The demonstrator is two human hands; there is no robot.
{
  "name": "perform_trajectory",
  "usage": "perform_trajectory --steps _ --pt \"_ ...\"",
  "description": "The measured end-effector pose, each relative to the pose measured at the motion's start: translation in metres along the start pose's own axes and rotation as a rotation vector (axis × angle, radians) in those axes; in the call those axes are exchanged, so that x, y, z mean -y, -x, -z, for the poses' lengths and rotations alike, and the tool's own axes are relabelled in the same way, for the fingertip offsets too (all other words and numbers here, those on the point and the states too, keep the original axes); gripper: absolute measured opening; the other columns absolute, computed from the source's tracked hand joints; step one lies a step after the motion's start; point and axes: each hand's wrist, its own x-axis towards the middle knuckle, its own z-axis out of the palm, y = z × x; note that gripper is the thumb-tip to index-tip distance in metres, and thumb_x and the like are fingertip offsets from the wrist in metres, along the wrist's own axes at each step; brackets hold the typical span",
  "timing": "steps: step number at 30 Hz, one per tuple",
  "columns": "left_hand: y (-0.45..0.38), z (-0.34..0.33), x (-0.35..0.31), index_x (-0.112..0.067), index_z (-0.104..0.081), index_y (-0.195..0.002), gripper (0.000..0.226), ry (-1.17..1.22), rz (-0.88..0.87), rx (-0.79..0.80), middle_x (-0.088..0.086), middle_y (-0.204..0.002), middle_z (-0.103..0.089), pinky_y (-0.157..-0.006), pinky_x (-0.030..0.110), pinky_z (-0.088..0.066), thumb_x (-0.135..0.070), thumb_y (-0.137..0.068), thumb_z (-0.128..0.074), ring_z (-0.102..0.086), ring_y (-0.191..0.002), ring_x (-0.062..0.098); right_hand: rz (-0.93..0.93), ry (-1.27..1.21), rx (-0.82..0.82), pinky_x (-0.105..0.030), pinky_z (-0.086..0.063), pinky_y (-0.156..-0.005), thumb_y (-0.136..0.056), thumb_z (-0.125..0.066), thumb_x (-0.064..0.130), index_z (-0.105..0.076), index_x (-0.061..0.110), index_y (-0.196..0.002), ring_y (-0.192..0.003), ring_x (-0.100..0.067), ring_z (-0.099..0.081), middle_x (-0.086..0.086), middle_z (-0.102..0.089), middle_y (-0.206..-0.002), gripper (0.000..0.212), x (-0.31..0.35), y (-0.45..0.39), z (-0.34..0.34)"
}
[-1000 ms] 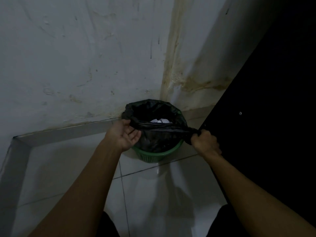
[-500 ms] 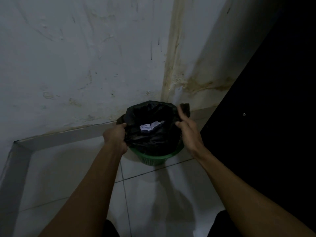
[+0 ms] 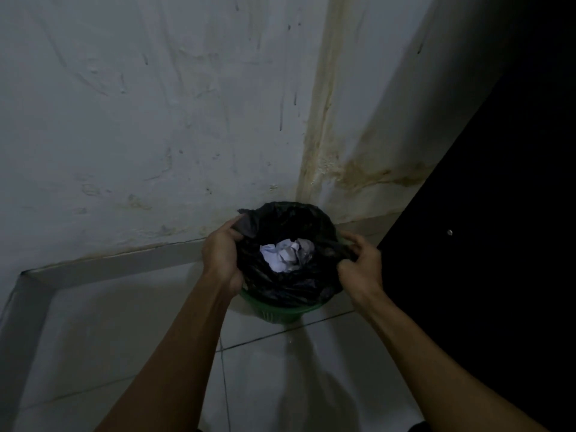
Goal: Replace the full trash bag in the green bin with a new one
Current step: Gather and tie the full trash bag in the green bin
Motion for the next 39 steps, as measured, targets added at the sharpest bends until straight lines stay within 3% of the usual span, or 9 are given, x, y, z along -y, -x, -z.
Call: perform_trajectory --steps 4,7,11,17,22,28,31,36,39 --pt "0.005 -0.007 0.002 -0.006 -0.072 -0.097 0.037 -0.092 0.126 0.122 0.012 -0.094 -0.074 -0.067 0.032 -0.053 -0.038 -0.09 -0.056 -0.071 -0.08 0.026 -0.188 -0.122 -0.172 -0.043 -0.057 -0.08 -0.066 -0.053 0.003 -0.067 0.009 -0.104 -0.088 -0.03 -0.066 -0.013 -0.068 -0.094 0.041 0.0 -0.012 0.002" --pt "-0.013 0.005 0.02 -0.005 -0.074 -0.094 0.036 -0.55 -0.08 -0.084 0.012 -0.088 -0.074 -0.068 0.035 -0.059 -0.029 -0.068 -0.083 -0.071 -0.072 0.023 -0.268 -0.202 -0.193 -0.036 -0.046 -0.064 -0.059 -0.049 0.0 -0.065 -0.003 -0.088 -0.076 -0.028 -0.059 -0.011 -0.062 -0.08 0.032 0.002 -0.013 0.003" --pt "-0.028 0.018 0.033 -0.003 -0.075 -0.087 0.017 -0.847 -0.249 -0.207 0.015 -0.083 -0.072 -0.074 0.043 -0.059 -0.015 -0.076 -0.072 -0.069 -0.077 0.029 -0.285 -0.272 -0.071 -0.035 -0.051 -0.069 -0.073 -0.066 0.016 -0.069 0.006 -0.077 -0.075 -0.023 -0.065 -0.009 -0.069 -0.08 0.011 0.01 -0.008 0.001" --pt "-0.034 0.013 0.017 -0.01 -0.075 -0.093 0.025 -0.589 -0.494 -0.112 0.006 -0.091 -0.071 -0.08 0.033 -0.052 -0.01 -0.086 -0.051 -0.065 -0.083 0.022 0.08 0.233 -0.187 -0.029 -0.051 -0.063 -0.074 -0.076 0.023 -0.063 0.014 -0.063 -0.066 -0.017 -0.063 -0.001 -0.064 -0.063 0.019 0.003 -0.001 0.008" --pt "-0.037 0.012 0.008 -0.01 -0.058 -0.084 0.011 -0.322 -0.235 -0.121 0.006 -0.079 -0.059 -0.082 0.038 -0.046 -0.01 -0.086 -0.048 -0.054 -0.085 0.021 -0.16 -0.352 -0.155 -0.027 -0.04 -0.055 -0.072 -0.058 -0.009 -0.053 0.015 -0.044 -0.055 -0.02 -0.051 -0.005 -0.051 -0.053 0.037 0.021 -0.007 0.021" --pt "-0.042 0.006 0.015 -0.006 -0.054 -0.094 0.02 -0.552 -0.25 -0.09 0.022 -0.101 -0.06 -0.077 0.032 -0.043 -0.023 -0.092 -0.042 -0.052 -0.083 0.019 -0.233 -0.32 -0.027 -0.027 -0.041 -0.056 -0.079 -0.045 -0.01 -0.052 0.009 -0.067 -0.06 -0.023 -0.052 -0.011 -0.055 -0.066 0.023 0.015 -0.006 0.017" --pt "-0.036 0.006 0.024 -0.01 -0.058 -0.095 0.034 -0.78 -0.307 -0.016 0.008 -0.091 -0.061 -0.069 0.028 -0.045 -0.043 -0.09 -0.057 -0.056 -0.076 0.015 -0.247 -0.315 -0.003 -0.029 -0.045 -0.064 -0.089 -0.047 0.0 -0.059 0.009 -0.08 -0.069 -0.024 -0.057 -0.011 -0.06 -0.077 0.017 0.014 -0.01 0.012" --pt "-0.041 0.013 0.038 -0.009 -0.045 -0.055 0.036 -1.017 -0.467 -0.098 0.009 -0.054 -0.049 -0.054 0.026 -0.035 -0.014 -0.084 -0.067 -0.047 -0.053 0.019 -0.142 -0.13 0.075 -0.033 -0.055 -0.075 -0.076 -0.079 0.014 -0.069 0.003 -0.094 -0.078 -0.023 -0.068 -0.01 -0.072 -0.087 0.024 0.002 -0.006 0.001" --pt "-0.047 0.012 0.04 -0.011 -0.05 -0.06 0.028 -0.93 -0.539 -0.137 0.012 -0.059 -0.052 -0.056 0.025 -0.033 -0.005 -0.086 -0.058 -0.046 -0.056 0.018 -0.038 0.039 0.054 -0.035 -0.058 -0.079 -0.077 -0.077 0.009 -0.071 0.015 -0.082 -0.078 -0.02 -0.069 -0.007 -0.073 -0.083 0.01 -0.006 -0.002 -0.008"
